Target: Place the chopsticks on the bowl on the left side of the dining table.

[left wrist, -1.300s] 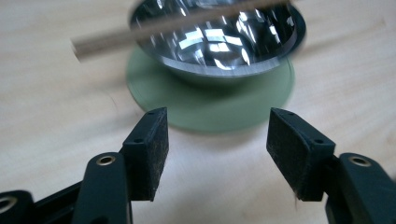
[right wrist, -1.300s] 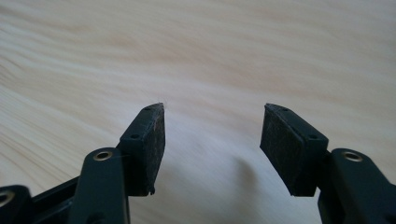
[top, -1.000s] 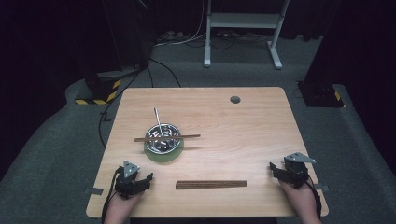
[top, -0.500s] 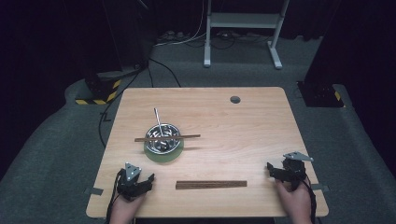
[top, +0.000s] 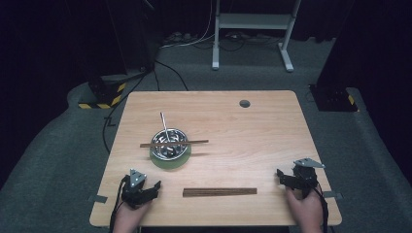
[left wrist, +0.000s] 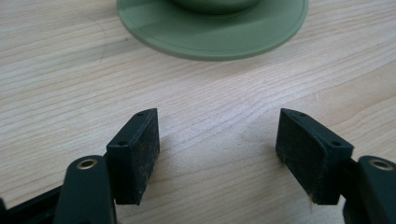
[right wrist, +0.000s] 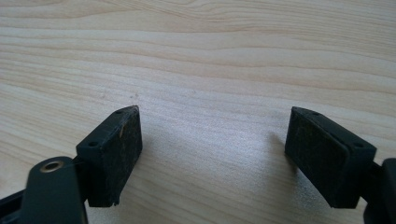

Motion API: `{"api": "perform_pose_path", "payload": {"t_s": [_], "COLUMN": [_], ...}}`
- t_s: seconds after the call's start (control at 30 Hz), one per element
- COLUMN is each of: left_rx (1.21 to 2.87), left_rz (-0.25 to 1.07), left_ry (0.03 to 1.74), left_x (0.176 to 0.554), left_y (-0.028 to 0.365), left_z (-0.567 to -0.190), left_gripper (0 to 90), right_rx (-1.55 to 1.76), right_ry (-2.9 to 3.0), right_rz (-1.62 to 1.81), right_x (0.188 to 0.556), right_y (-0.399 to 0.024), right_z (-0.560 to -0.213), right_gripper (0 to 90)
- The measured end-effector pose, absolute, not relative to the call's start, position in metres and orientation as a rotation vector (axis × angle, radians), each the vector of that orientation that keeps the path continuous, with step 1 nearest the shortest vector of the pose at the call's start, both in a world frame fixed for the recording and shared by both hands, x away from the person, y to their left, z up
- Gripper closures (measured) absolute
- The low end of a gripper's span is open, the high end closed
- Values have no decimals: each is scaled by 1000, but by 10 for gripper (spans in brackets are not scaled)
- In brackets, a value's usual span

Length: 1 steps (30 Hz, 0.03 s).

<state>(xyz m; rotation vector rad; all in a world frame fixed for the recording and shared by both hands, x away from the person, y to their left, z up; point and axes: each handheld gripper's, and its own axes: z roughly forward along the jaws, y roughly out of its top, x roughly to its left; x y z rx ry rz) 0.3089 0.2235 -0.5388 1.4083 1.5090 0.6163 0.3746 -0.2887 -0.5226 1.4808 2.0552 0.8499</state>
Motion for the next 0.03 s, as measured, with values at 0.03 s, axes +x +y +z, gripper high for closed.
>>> {"api": "perform_pose_path", "payload": {"t_s": [0.03], "left_rx": [1401], "left_rz": [614], "left_ry": [1512], "left_x": [309], "left_y": [223], "left_z": [-539], "left_gripper": [304], "right_rx": [1477], "right_ry": [2042], "right_rz": [855], "right_x": [375], "right_y": [-288], "right_z": [-523], "right_gripper": [188]}}
